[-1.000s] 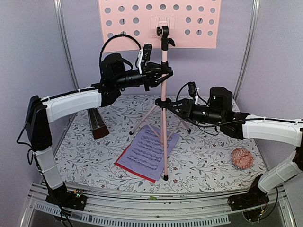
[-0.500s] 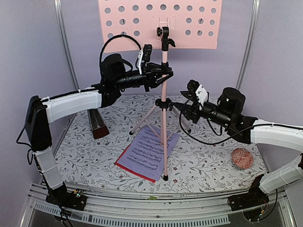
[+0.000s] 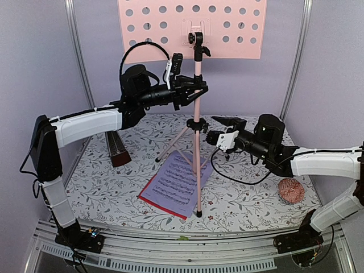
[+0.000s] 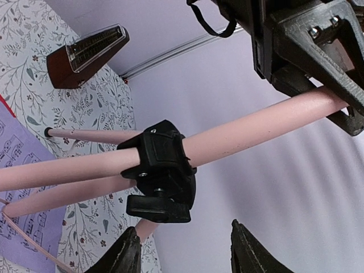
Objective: Set up the instrument practice props
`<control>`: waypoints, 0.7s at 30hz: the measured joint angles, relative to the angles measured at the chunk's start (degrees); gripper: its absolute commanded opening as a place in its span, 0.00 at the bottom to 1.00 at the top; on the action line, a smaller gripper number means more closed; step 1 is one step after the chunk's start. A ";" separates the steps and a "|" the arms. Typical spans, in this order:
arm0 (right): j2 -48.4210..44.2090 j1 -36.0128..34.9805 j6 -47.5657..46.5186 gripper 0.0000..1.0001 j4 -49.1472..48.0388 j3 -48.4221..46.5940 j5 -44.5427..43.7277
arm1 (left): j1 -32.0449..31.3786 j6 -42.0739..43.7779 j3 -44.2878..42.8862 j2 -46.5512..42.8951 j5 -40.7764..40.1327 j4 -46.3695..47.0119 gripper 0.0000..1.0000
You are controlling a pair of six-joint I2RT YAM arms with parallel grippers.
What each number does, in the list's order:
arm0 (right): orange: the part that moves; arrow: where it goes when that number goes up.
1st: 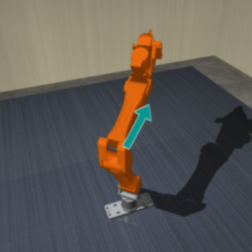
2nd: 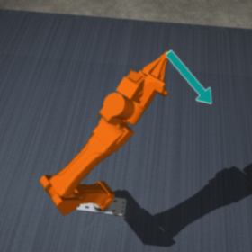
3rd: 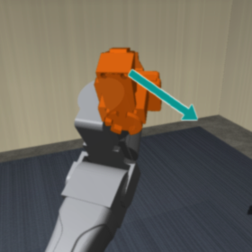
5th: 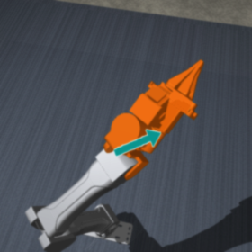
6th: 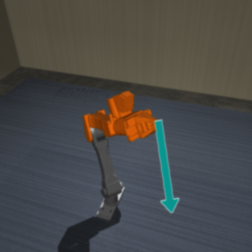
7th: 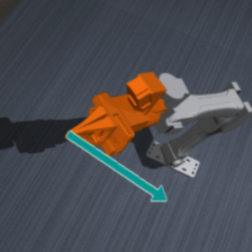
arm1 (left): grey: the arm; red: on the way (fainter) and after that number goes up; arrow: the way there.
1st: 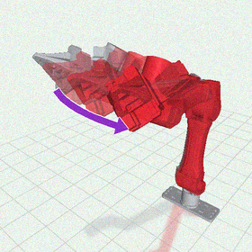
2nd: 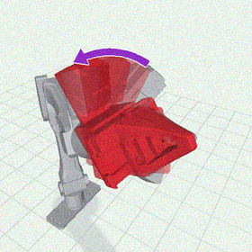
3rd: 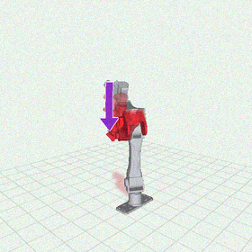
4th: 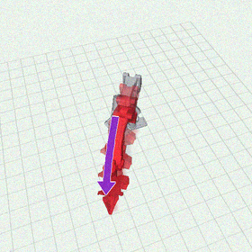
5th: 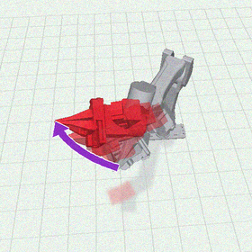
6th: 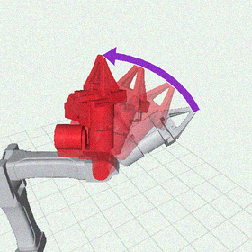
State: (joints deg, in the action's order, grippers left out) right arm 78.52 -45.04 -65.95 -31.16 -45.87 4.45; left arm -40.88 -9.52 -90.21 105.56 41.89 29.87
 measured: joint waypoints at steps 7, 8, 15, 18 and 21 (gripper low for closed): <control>3.08 -1.38 -9.51 0.49 -6.19 0.79 -1.14 | 0.00 -0.13 0.00 0.00 0.07 0.04 0.00; 3.50 -1.51 -10.49 0.48 -6.99 0.98 -1.22 | 0.00 -0.15 0.00 0.00 0.07 0.04 0.00; 5.31 -2.05 -14.97 0.27 -10.91 1.42 -1.99 | 0.00 -0.20 0.00 0.00 0.09 0.04 0.00; 5.31 -2.27 -15.19 0.18 -10.86 1.77 -2.23 | 0.00 -0.20 0.00 0.00 0.11 0.04 0.00; 5.20 -2.27 -15.23 0.06 -10.75 1.79 -2.45 | 0.00 -0.17 0.02 0.00 0.44 0.04 0.00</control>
State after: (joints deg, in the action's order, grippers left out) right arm 83.72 -47.31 -81.19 -41.91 -44.07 2.00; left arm -40.88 -9.69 -90.19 105.56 42.33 29.91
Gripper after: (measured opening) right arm 0.165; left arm 0.220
